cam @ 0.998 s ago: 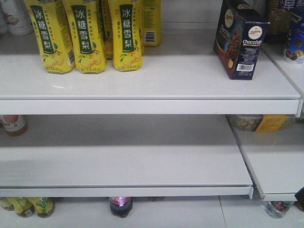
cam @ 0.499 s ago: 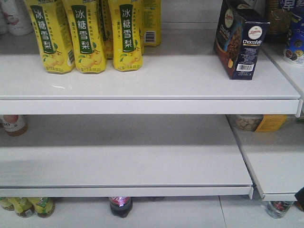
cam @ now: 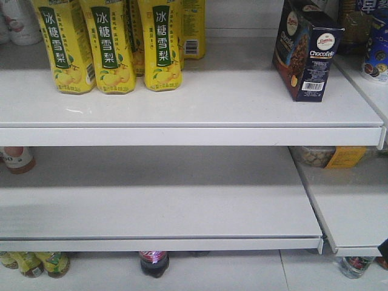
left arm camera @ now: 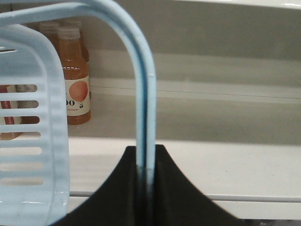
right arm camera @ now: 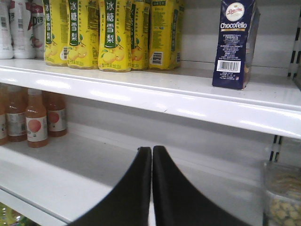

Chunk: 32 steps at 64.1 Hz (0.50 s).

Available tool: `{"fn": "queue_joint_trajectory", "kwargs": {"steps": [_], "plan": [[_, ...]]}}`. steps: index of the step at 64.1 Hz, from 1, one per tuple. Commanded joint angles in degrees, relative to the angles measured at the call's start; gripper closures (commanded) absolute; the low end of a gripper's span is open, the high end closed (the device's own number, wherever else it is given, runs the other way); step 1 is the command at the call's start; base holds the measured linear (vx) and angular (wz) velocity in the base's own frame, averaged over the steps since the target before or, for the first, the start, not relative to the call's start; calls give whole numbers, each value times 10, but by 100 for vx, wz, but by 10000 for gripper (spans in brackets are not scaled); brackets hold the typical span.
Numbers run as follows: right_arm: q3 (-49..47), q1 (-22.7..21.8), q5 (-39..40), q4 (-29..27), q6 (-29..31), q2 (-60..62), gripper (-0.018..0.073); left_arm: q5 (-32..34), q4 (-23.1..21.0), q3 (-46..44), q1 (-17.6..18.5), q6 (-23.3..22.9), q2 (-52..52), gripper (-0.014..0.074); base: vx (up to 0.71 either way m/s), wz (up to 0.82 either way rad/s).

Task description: Left arm holds basket, right arm returns cookies

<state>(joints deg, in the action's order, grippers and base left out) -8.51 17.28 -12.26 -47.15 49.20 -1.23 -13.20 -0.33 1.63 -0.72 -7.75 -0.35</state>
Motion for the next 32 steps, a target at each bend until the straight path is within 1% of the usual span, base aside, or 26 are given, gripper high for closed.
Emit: {"fn": "queue_joint_trajectory", "kwargs": {"steps": [1,4,7,11,17,19,23,28,32], "plan": [[-16,-1,41,34,10,-10,567,56,10,-14,0,3,-11,603,0,0],[-16,-1,43,74,-7,-10,567,56,10,-14,0,3,-11,603,0,0],[-16,-1,44,124,-41,-10,567,56,10,-14,0,3,-11,603,0,0],[-16,-1,47,201,-105,-10,567,56,10,-14,0,3,-11,603,0,0],[-16,-2,55,332,-224,-10,567,56,10,-14,0,3,-11,603,0,0],[-16,-5,56,362,-260,-10,567,56,10,-14,0,3,-11,603,0,0],[-16,-26,56,402,-314,-10,567,56,10,-14,0,3,-11,603,0,0],[-16,-75,50,411,-351,-10,567,56,10,-14,0,3,-11,603,0,0],[-16,-110,47,411,-364,-10,567,56,10,-14,0,3,-11,603,0,0]]}}
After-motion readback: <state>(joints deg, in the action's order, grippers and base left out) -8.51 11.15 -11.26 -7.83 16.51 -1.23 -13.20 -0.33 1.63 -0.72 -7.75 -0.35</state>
